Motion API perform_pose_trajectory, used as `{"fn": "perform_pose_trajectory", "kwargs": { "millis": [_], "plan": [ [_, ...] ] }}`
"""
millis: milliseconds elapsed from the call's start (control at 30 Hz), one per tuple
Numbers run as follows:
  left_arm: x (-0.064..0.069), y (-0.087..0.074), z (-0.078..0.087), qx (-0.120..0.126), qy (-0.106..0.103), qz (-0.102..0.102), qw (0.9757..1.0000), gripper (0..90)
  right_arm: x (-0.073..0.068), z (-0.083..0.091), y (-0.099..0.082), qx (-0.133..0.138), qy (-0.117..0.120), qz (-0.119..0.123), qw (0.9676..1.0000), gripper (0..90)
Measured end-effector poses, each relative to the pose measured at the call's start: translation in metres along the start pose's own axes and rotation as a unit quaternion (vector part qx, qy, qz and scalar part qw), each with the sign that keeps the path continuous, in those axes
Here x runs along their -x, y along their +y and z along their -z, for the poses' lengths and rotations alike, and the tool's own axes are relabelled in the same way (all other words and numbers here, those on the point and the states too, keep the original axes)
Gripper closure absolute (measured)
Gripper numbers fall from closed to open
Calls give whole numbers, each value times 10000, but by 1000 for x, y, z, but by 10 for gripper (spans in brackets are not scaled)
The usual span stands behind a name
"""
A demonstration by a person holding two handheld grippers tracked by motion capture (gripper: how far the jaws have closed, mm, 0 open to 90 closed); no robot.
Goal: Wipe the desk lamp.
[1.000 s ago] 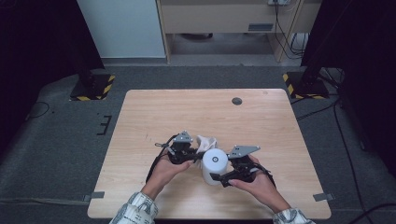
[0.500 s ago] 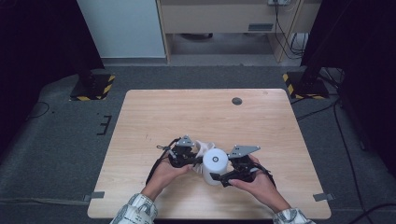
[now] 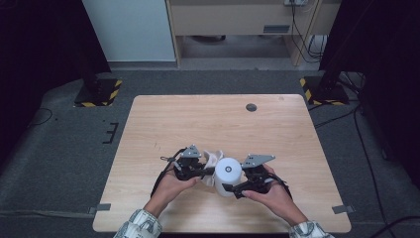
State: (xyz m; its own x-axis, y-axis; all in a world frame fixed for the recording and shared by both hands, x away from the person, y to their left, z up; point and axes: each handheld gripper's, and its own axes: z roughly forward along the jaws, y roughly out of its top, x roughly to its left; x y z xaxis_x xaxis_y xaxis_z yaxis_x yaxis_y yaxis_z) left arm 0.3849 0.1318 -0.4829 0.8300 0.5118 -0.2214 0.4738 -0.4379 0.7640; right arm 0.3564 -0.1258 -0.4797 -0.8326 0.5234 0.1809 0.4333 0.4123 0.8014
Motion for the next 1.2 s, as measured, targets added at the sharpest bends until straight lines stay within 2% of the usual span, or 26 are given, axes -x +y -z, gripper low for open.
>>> {"fn": "perform_pose_trajectory", "kwargs": {
  "millis": [167,367,467,533,800,967,1200],
  "plan": [
    [5,-9,8,-10,-55,23,10000,760,0,0,0,-11,3,1,10000,75],
    [5,-13,-1,-242,35,4,9997,760,0,0,0,-3,-18,2,10000,76],
    [6,-16,-2,-376,45,-70,9993,759,0,0,0,-4,-9,-4,10000,76],
    [7,-19,1,-376,43,-53,9993,758,0,0,1,-14,-7,10,10000,76],
    [2,-20,23,-51,210,69,9997,754,0,1,0,59,-29,-38,10000,60],
    [-6,-20,35,107,368,201,9991,753,2,6,-4,93,-41,-90,9999,42],
    [-13,-21,47,231,597,240,9977,750,5,18,-15,68,-52,-103,9999,43]
  ]
}}
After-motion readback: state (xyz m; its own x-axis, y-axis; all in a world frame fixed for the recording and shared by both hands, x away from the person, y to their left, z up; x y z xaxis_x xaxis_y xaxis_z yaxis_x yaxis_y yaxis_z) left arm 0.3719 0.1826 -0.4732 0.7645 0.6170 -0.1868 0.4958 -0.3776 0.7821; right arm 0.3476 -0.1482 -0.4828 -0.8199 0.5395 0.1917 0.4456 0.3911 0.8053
